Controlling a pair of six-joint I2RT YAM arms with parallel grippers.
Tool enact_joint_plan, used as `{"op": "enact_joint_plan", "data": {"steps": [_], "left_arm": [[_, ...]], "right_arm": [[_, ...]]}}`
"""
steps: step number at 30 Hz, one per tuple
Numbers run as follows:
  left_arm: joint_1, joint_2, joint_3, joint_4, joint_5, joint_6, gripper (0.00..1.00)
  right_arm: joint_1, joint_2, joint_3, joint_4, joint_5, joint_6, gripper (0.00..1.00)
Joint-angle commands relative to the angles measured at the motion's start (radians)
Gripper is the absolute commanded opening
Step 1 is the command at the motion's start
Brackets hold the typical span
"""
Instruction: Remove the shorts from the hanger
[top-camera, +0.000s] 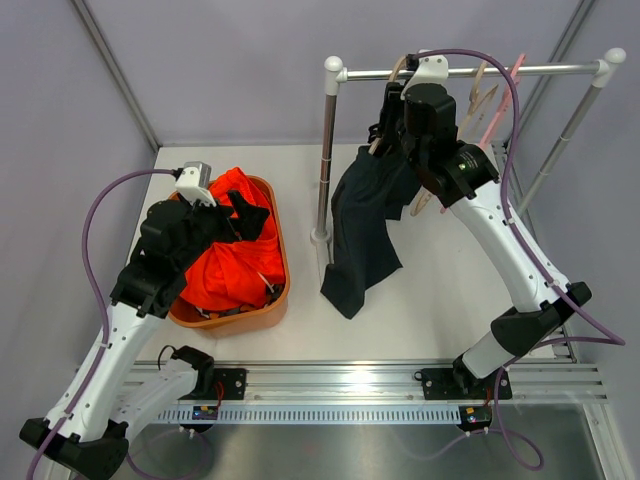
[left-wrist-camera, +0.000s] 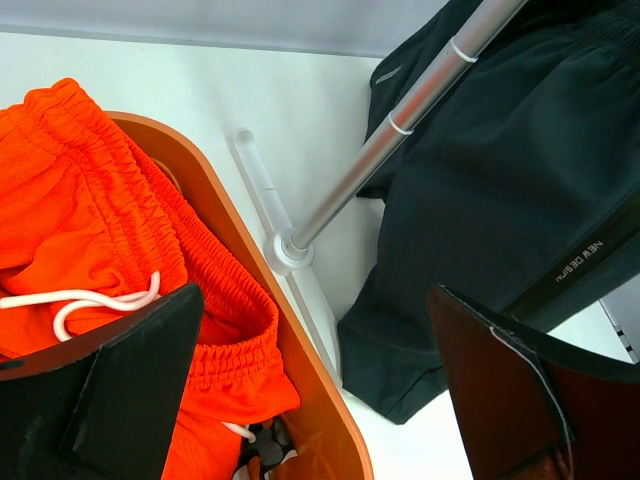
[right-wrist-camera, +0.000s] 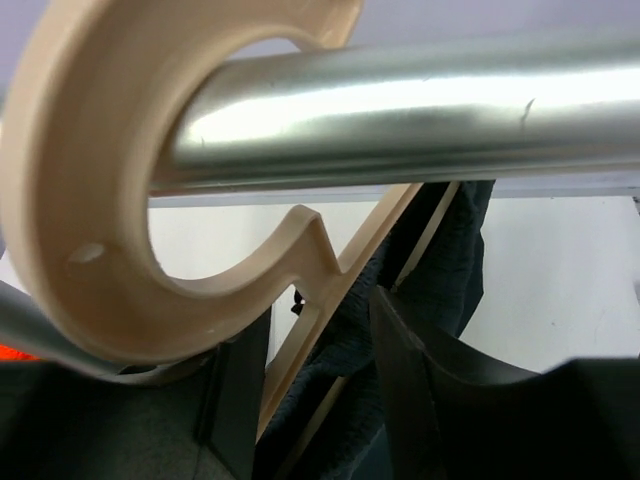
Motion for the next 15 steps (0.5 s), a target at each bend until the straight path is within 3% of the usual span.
{"op": "enact_joint_plan", "data": {"steps": [1,8,11,15], "left_arm": [[0.001,0.005,-0.005,0.042,0.032,0.013,0.99],[0.002,0.006,-0.007,0.041,0.035,0.013,0.99],[0.001,0.006,-0.007,0.042,0.035,0.014,0.99],[0.001,0.009,-0.007,0.045,0.037,0.011,0.99]], "right_arm": [[0.009,0.009,0.030,0.045,0.066,-0.017,0.49],[0.007,-0.010,0.001,0.034,0.079,-0.020,0.16],[0.009,-0.045,-0.016,0.023,0.073,-0.018,0.16],[0.007,-0.085,-0.049,0.041,0.089,-0.043,0.27]]}}
